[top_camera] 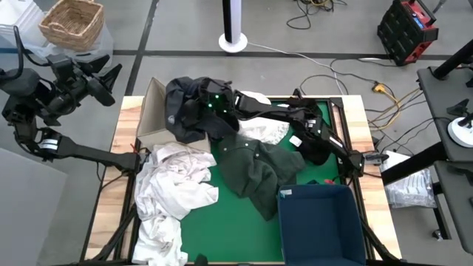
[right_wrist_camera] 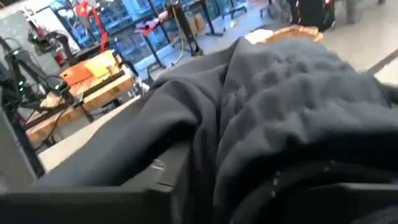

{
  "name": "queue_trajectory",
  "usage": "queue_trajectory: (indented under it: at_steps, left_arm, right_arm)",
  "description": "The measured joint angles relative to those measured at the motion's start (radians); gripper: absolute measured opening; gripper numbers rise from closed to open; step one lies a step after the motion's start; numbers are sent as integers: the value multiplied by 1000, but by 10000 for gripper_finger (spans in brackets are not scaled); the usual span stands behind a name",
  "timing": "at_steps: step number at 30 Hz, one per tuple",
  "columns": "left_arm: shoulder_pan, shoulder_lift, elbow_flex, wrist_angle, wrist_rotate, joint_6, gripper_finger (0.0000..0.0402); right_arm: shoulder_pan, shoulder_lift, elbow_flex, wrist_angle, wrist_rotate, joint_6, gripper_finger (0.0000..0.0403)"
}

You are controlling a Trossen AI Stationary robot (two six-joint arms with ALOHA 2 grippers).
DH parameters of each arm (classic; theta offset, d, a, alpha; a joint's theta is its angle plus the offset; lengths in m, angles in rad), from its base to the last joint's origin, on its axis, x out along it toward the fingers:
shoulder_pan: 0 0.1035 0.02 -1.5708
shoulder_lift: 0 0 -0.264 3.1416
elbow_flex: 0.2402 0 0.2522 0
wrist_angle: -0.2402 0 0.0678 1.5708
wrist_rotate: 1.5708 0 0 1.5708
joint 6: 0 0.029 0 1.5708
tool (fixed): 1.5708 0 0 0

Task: Sort clothes
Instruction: Put the black cloth into the white bin

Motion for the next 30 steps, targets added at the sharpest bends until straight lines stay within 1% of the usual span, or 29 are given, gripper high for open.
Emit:
queue_trajectory:
  at_steps: [3, 6, 9, 11, 14, 17, 20, 23, 26, 30]
  left_arm:
    - [0, 0, 0, 0, -1, 2, 258]
    - [0, -1, 0, 0, -1, 2, 258]
    - [0, -4, 0, -3, -1, 2, 258]
    - [0, -7, 0, -10, -1, 2, 258]
    - [0, -10, 0, -12, -13, 2, 258]
    - [0, -15, 0, -22, -25, 2, 258]
    - [0, -21, 0, -25, -27, 2, 258]
    - [0, -25, 0, -26, -27, 2, 258]
    - [0, -30, 0, -29, -26, 2, 258]
    - [0, -31, 0, -29, -26, 6, 258]
  right_arm:
    - [2, -9, 0, -74, -39, 30, 172]
    - [3, -26, 0, -170, -99, 43, 218]
    - [9, -57, 0, -264, -106, 38, 250]
    - [10, -78, 0, -285, -105, 22, 264]
    - [10, -121, -1, -335, -105, -20, 274]
    - [13, -181, -1, -430, -105, -105, 275]
    - [20, -238, -1, -566, -102, -218, 269]
    - [25, -284, -1, -745, -102, -312, 264]
    - [26, -300, -2, -894, -102, -371, 263]
    - [31, -269, -8, -913, -102, -423, 272]
